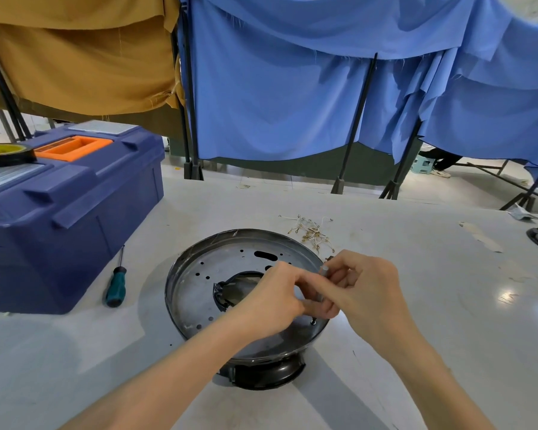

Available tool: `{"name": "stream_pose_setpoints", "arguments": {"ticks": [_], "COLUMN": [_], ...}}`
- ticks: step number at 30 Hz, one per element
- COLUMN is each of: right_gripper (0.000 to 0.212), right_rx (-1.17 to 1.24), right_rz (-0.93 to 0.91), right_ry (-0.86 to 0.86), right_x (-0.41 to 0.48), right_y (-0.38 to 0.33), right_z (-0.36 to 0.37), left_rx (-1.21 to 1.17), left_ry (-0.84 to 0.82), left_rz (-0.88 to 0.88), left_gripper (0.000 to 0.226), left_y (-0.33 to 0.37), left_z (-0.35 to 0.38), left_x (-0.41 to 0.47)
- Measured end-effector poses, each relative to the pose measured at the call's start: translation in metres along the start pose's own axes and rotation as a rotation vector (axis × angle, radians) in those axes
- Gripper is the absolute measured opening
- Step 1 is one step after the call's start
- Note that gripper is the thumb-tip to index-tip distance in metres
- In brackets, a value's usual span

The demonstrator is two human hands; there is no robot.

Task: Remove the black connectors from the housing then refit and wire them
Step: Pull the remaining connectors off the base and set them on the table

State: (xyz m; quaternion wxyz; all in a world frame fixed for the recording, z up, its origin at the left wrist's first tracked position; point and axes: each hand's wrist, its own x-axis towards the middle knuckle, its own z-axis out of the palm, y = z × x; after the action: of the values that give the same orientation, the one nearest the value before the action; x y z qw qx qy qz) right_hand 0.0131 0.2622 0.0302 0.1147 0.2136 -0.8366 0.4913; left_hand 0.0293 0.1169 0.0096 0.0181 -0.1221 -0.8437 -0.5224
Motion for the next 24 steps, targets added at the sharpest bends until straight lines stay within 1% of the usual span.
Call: {"name": "stream_pose_setpoints", "arguments": {"ticks": [2,4,5,7,9,11,14,18,19,21,22,24], "right_gripper": [0.028,0.034,0.032,0.017,0.01,0.011,0.021,0.027,0.028,0.03,0.027,0.015], "right_rx": [-0.022,-0.064,-0.08,-0.085,-0.049,-0.018,-0.064,-0.012,-0.023,-0.076,-0.09,-0.093], "right_rz": [0.019,0.022,0.017,-0.024,-0.081,-0.096,-0.063,0.051,0.077,0.091,0.072,0.007], "right_ry": [0.045,0.031,-0.009,-0.12,-0.178,-0.163,-0.094,-0.021,-0.009,-0.029,-0.066,-0.142], "right_x": [-0.002,0.001,0.003,0.006,0.005,0.002,0.003,0.0,-0.002,-0.002,0.0,0.007], "right_y": [-0.002,-0.001,-0.001,-0.001,-0.001,0.0,0.003,0.001,0.0,-0.002,-0.002,-0.004], "right_z": [0.006,0.004,-0.001,-0.011,-0.015,-0.013,-0.008,0.004,0.008,0.009,0.005,-0.007], "left_rx": [-0.02,-0.032,-0.035,-0.015,0.018,-0.003,-0.018,0.02,0.01,0.0,0.001,-0.003], "left_ry": [-0.026,-0.05,-0.065,-0.073,-0.052,-0.045,-0.018,0.002,-0.01,-0.032,-0.033,-0.021], "left_rz": [-0.011,-0.025,-0.04,-0.075,-0.078,-0.059,-0.047,-0.045,-0.047,-0.033,-0.038,-0.074], "left_gripper": [0.015,0.021,0.026,0.027,0.017,0.011,0.019,0.007,0.013,0.031,0.032,0.025], "left_y": [0.001,0.001,0.001,0.001,0.001,0.0,0.001,-0.001,-0.002,-0.002,-0.001,0.0], "left_z": [-0.002,-0.002,-0.002,-0.002,-0.003,-0.004,-0.003,-0.002,-0.003,-0.004,-0.004,-0.003], "left_x": [0.0,0.0,0.0,0.0,0.0,0.0,-0.002,0.0,0.001,0.0,-0.001,-0.001]}}
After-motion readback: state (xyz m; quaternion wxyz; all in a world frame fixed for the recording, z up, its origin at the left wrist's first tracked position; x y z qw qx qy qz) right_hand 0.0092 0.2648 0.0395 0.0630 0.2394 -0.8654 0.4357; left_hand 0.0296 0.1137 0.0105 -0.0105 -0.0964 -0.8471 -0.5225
